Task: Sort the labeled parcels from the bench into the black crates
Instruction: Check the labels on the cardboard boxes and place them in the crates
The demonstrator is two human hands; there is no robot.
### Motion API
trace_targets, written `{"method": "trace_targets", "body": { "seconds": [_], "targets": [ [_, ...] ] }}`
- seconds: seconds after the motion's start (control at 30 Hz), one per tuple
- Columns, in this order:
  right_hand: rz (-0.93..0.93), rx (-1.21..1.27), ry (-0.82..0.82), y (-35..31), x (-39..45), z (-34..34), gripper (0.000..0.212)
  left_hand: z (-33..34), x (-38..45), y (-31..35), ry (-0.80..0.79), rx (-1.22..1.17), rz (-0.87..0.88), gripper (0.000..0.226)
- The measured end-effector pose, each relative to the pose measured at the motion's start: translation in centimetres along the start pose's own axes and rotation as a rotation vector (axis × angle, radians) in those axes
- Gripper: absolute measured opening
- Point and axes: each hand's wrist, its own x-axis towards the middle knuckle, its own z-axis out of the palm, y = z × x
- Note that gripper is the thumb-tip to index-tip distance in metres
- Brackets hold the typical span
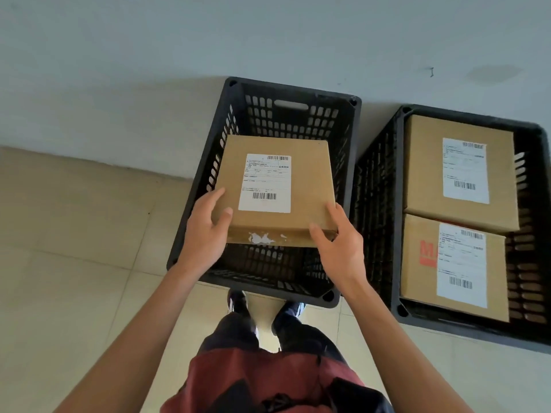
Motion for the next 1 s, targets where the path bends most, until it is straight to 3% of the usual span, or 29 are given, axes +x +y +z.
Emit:
{"method": "trace_targets", "body": {
  "seconds": [0.5, 0.7, 1.0],
  "targets": [
    [0.195, -0.075, 0.004, 1.7, 9.6, 6.3, 0.061, 4.0, 12.8, -5.3, -0.307, 0.158, -0.097, 0.069],
    [0.314, -0.084, -0.029, 5.2, 13.8, 8.5, 0.068, 7.3, 16.5, -6.9, -0.309, 0.249, -0.042, 0.062],
    [0.332, -0.156, -0.05, 7.2, 17.3, 11.5, 0.069, 10.3, 18.9, -8.5, -0.355, 0.413, -0.13, 0.081]
  ]
}}
